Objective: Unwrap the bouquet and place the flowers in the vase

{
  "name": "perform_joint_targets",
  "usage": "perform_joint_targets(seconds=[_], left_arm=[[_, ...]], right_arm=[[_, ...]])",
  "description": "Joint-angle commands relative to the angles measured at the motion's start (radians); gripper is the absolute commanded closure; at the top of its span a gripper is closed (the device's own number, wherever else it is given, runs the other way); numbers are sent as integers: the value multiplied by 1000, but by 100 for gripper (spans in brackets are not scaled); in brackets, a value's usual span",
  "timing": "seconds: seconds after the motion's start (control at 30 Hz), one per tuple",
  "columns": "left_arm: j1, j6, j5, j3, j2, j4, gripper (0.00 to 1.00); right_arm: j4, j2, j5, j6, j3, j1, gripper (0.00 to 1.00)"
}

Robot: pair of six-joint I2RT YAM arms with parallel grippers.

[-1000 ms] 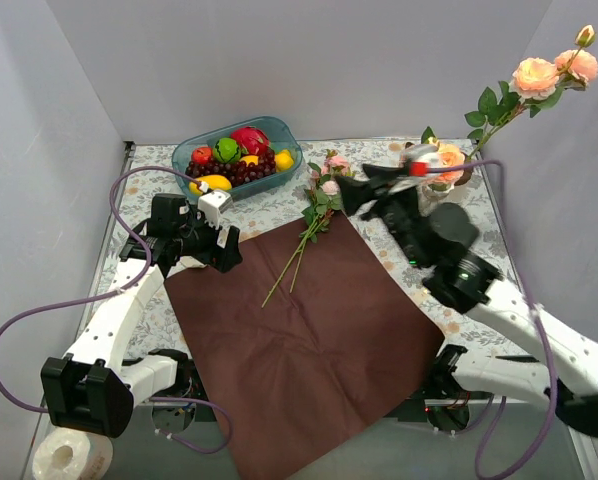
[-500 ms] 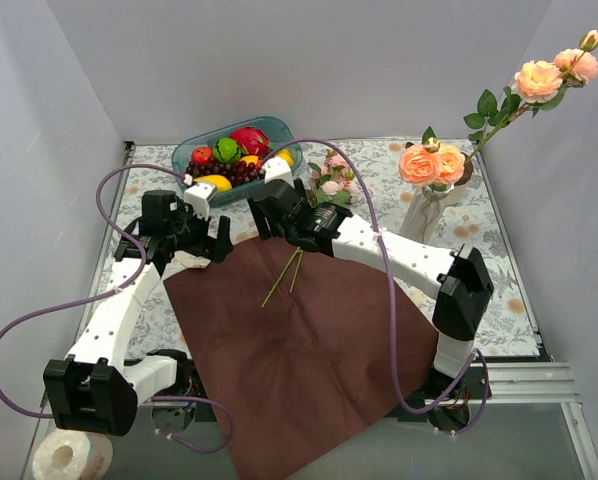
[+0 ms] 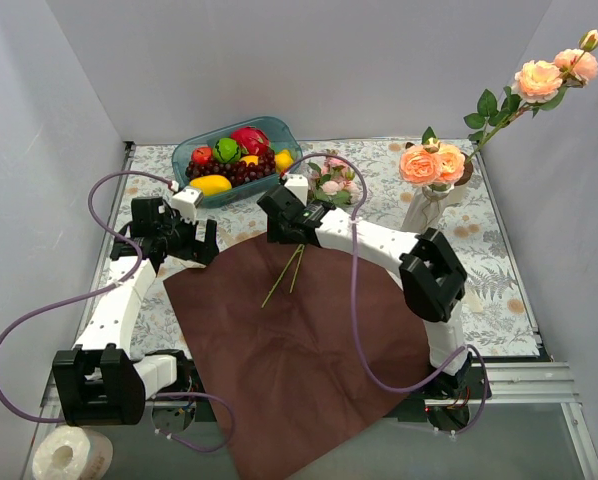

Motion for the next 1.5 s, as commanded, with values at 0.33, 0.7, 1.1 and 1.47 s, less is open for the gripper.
perform_joint_targets(seconds=[0.33,0.7,1.1,1.47], left_arm=[[18,53,50,-24,15,1,2],[18,73,51,-35,5,0,2],[19,74,59,-27,15,-2,2],[19,85,56,-17,20,-9,2]], right_arm=[[-79,103,-48,253,41,-31,49],[-34,95,-81,309,-31,-34,48],[21,121,-103,340,-54,-60,49],[18,165,-114,354,-44,-74,50]])
